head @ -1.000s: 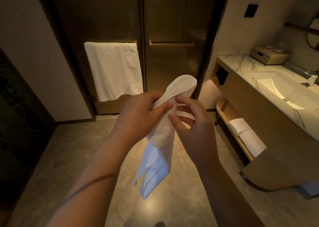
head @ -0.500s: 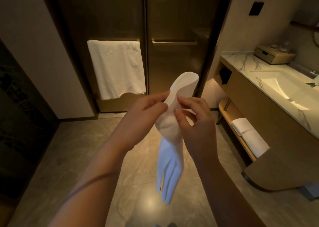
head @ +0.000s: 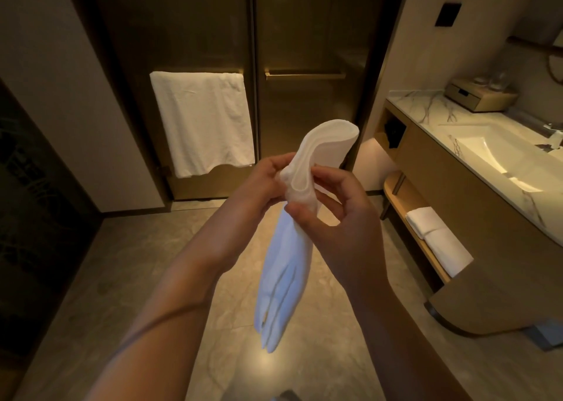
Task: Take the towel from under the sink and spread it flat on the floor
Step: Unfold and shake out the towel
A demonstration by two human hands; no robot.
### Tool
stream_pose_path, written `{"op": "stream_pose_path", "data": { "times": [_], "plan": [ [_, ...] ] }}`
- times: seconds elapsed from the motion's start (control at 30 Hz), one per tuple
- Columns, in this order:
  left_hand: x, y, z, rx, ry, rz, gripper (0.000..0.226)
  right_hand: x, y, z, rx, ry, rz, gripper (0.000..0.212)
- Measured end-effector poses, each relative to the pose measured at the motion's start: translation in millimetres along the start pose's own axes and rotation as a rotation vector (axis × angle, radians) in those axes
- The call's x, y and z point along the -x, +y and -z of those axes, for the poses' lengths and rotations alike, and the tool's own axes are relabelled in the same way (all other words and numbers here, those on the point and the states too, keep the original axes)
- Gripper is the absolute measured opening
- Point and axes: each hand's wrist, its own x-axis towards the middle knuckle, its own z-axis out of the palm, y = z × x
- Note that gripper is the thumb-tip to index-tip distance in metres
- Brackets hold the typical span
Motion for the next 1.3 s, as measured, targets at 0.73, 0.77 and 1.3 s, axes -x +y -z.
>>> {"op": "stream_pose_path", "data": {
  "times": [0.73, 0.77, 1.3],
  "plan": [
    [13.8, -34.1, -0.4, -0.089, 0.196, -0.248, 0.019, -2.8, 7.0, -3.8, 0.019, 0.037, 0.061, 0.028],
    [13.0, -34.8, -1.3, -0.090, 0.227, -0.254, 0.017, -2.9, 7.7, -4.1, 0.031, 0.046, 0.063, 0.029],
    [15.9, -41.5, 33.4, -0.209, 0.551, -0.182, 0.014, -15.6, 31.2, 35.1, 0.198, 0.224, -0.085, 0.020]
  ]
}}
